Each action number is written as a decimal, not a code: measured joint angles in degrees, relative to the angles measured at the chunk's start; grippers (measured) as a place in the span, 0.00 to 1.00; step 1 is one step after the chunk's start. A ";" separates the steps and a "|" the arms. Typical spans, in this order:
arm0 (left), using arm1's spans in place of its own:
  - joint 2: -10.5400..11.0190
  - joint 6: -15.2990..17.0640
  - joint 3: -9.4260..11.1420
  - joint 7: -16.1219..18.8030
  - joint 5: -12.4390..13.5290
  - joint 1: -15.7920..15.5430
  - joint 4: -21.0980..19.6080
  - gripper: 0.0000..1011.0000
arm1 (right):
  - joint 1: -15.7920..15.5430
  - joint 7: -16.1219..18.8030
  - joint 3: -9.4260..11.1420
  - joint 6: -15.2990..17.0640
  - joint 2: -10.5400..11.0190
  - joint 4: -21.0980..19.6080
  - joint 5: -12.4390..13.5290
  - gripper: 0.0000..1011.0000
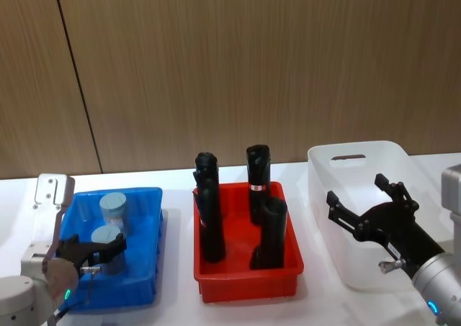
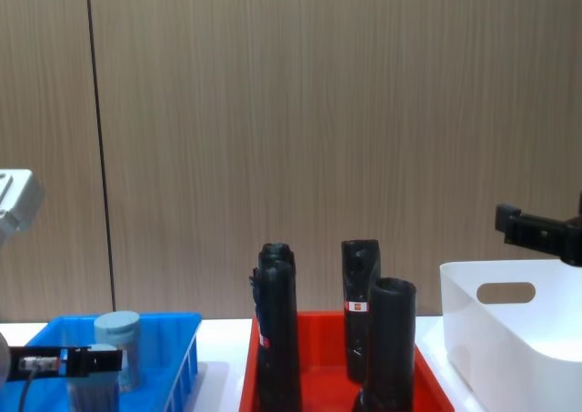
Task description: Pick the cotton swabs from the blue box and place them into the white box.
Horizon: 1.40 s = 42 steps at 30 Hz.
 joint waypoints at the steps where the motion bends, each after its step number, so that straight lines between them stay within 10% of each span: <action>1: -0.12 0.00 -0.01 -0.26 0.11 -0.31 0.51 0.99 | 0.00 0.00 0.00 0.00 0.00 0.00 0.00 0.99; 17: -1.86 -0.15 0.16 -5.42 2.72 -4.81 8.06 0.99 | 0.00 0.00 0.00 0.00 0.00 0.00 0.00 0.99; 30: -2.70 -0.35 0.37 -7.48 3.86 -6.60 11.05 0.67 | 0.00 0.00 0.00 0.00 0.00 0.00 0.00 0.99; 42: -2.56 -1.17 0.35 -6.44 4.53 -5.77 9.00 0.66 | 0.00 0.00 0.00 0.00 0.00 0.00 0.00 0.99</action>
